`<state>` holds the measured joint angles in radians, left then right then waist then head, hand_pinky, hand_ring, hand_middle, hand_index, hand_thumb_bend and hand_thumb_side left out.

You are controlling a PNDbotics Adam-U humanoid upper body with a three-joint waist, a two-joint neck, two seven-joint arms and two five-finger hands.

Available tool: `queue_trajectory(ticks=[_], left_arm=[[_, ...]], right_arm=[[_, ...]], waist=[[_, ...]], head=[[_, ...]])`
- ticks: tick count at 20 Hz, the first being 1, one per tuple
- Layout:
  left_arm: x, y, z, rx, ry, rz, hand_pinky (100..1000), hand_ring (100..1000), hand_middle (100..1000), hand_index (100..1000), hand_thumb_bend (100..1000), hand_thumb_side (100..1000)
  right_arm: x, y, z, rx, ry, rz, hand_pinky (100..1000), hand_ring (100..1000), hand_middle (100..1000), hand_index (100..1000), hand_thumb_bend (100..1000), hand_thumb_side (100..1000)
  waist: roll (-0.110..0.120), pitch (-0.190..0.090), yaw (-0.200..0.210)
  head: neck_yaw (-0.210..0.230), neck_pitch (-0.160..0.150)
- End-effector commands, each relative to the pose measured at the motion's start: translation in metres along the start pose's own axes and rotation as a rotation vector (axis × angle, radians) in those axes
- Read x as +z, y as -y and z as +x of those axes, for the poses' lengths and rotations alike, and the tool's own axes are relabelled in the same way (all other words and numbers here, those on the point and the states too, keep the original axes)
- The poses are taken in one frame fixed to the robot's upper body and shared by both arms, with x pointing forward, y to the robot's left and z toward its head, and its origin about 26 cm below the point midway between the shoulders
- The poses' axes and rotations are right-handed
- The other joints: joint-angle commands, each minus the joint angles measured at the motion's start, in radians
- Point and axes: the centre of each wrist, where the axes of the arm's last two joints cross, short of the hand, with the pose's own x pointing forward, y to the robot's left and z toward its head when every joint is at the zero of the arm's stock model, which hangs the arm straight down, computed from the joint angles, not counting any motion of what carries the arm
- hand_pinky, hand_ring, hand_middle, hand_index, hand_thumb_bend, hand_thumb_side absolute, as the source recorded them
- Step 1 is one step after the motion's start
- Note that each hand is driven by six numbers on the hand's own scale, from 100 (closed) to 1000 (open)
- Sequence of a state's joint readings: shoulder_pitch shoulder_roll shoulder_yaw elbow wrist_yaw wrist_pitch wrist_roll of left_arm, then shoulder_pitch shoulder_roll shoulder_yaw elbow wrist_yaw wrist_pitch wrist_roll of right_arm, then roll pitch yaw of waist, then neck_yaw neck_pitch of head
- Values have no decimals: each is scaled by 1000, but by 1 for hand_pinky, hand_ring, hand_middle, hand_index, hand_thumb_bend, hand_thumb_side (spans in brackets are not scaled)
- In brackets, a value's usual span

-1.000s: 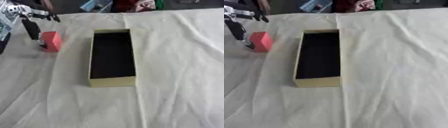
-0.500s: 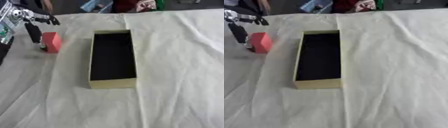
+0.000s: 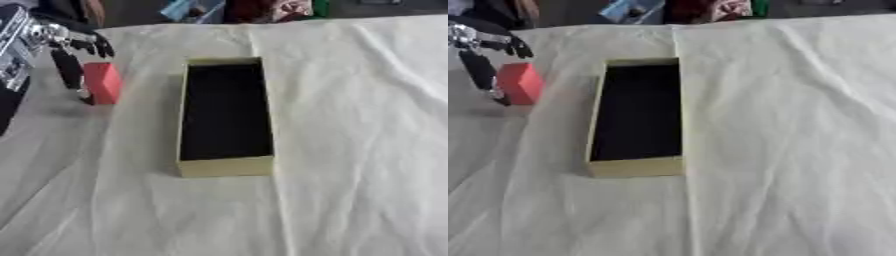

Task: Pick up objects on the table and place them in the box.

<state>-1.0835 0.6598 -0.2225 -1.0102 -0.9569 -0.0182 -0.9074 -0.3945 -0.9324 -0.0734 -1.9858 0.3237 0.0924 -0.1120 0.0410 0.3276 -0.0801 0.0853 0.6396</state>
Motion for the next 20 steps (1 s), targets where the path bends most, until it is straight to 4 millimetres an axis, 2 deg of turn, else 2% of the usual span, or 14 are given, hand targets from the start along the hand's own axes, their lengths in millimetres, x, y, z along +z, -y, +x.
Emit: queue_trajectory(ticks=[1, 11, 20], left_arm=[[8, -9, -7, -5, -39, 26, 934, 917, 848, 928, 654, 100], [11, -13, -4, 24, -60, 61, 880, 843, 759, 848, 570, 100], [9, -12, -2, 33, -93, 74, 861, 809, 727, 812, 534, 100]], right_arm=[[-3, 9, 3, 20, 21, -20, 874, 868, 886, 848, 100, 467], [-1, 7, 2, 19, 17, -17, 875, 870, 883, 848, 100, 467], [-1, 7, 2, 17, 15, -20, 876, 871, 883, 849, 100, 464]], waist=[[-12, -3, -1], [-11, 3, -11], [-10, 6, -17]], head=[[6, -11], [13, -16], [18, -24]])
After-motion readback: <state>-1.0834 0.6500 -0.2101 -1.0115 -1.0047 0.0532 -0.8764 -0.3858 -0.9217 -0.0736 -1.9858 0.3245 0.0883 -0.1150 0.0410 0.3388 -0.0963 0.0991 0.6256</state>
